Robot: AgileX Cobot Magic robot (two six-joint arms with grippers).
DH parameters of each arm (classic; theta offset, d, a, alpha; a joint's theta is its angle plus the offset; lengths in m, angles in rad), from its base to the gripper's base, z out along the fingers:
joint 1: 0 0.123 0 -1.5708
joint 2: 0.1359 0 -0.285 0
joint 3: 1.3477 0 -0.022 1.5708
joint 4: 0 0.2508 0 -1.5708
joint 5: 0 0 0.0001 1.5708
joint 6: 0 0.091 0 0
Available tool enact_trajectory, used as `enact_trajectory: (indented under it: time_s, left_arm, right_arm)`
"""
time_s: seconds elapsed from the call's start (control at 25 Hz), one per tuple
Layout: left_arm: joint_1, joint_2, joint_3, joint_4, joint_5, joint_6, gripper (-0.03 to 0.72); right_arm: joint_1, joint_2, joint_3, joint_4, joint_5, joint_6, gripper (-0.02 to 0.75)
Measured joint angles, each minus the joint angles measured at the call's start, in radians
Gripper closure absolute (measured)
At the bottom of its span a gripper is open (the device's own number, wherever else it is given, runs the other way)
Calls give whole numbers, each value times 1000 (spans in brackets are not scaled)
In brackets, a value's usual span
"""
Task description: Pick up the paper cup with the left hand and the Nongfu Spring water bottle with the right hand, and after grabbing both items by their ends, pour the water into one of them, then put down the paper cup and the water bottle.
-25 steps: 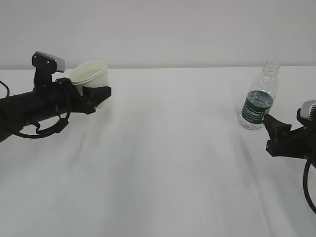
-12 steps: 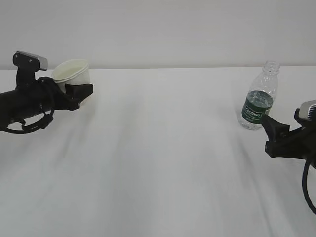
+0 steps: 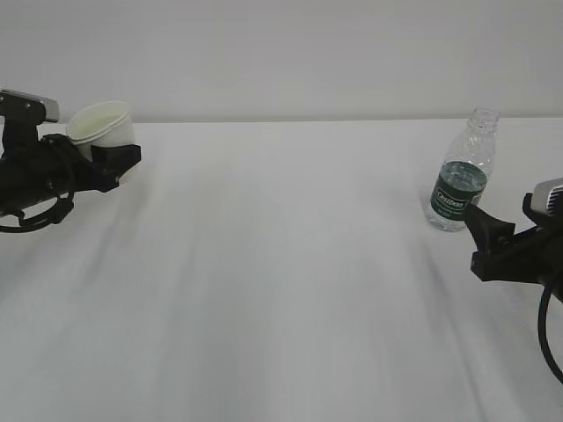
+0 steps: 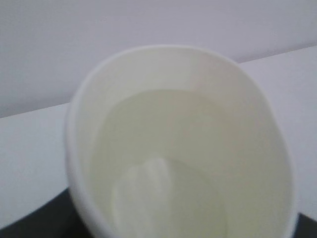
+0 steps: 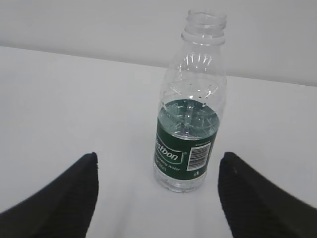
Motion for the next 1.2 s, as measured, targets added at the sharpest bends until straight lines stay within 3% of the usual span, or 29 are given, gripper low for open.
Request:
enact_trajectory:
  time_s: [0.52, 1.2]
  left_arm:
    - [30, 0, 0, -52, 26, 41, 253]
    - [30, 145, 0, -229, -32, 116, 253]
  right_arm:
    - [0, 0, 0, -15, 0, 2, 174]
    - [0, 0, 0, -26, 17, 8, 174]
